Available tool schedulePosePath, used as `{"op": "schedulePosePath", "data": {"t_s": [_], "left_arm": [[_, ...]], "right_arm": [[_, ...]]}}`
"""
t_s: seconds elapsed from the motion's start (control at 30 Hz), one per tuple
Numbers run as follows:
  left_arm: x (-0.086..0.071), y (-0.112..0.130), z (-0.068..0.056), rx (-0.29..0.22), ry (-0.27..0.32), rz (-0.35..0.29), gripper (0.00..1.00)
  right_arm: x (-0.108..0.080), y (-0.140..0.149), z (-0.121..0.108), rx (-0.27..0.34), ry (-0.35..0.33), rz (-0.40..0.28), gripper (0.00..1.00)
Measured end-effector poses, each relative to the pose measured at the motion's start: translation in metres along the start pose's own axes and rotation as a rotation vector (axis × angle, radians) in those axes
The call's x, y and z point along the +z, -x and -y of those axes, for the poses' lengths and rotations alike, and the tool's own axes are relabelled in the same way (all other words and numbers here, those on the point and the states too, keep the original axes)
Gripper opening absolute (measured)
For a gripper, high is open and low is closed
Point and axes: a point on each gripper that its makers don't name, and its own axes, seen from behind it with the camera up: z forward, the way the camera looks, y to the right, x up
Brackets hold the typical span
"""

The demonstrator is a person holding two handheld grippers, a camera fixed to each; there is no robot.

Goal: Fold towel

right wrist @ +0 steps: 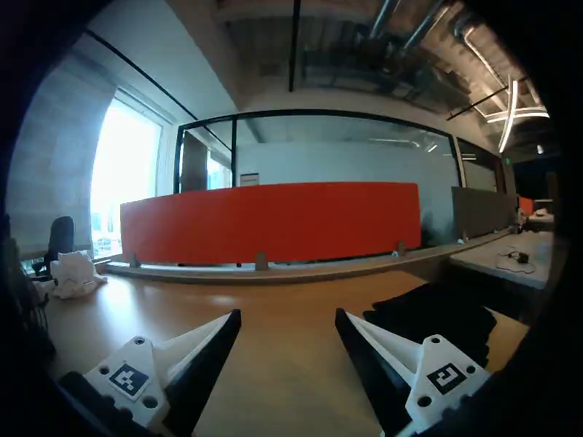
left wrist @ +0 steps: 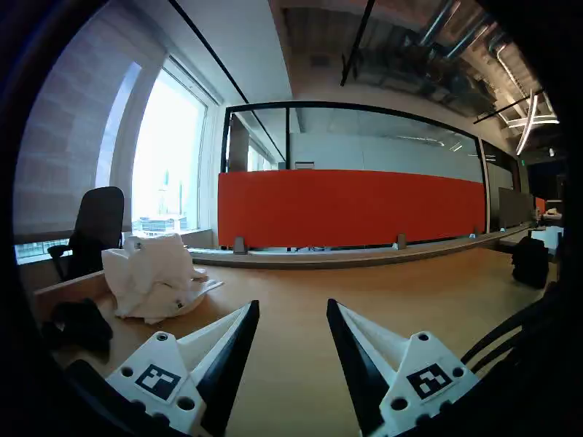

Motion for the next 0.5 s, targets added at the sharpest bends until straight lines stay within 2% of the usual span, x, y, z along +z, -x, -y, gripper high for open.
{"op": "schedulePosePath", "data": {"t_s": [0.5], "left_arm": [[-0.001,0.0,0.0,0.0,0.0,0.0,0.67]], "right_arm": [[0.006,0.011,-0.002,0.011,-0.009,-0.006,1.0]]}}
